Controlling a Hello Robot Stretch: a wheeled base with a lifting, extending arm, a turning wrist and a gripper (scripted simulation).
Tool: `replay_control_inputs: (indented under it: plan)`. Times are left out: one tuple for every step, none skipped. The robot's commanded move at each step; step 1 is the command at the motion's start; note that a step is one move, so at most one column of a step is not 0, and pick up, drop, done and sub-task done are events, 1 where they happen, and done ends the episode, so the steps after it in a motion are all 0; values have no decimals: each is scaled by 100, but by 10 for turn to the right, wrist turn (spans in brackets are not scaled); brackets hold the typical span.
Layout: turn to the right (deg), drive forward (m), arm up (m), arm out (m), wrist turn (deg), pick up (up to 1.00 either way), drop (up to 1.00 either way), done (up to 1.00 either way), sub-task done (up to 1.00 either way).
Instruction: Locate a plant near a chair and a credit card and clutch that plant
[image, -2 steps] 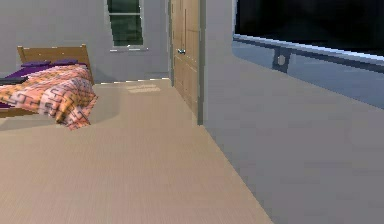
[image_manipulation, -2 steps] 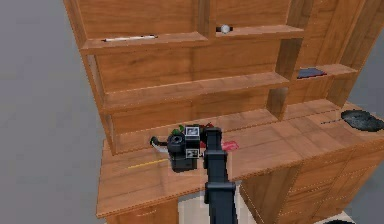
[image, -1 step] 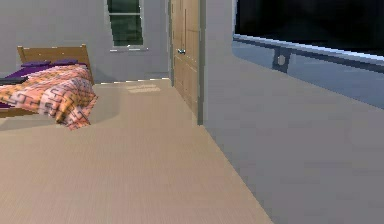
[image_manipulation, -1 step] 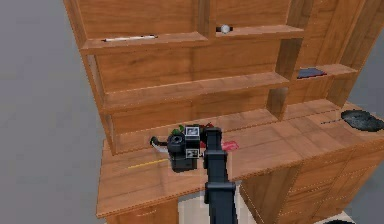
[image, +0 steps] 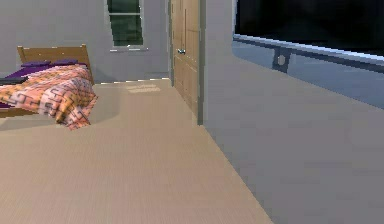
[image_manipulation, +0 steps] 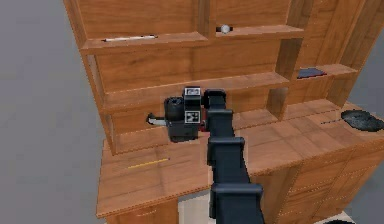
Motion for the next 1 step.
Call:
replay_control_inputs:
  plan:
    - [0, 0, 0, 0, 0, 0, 0, 100, 0]
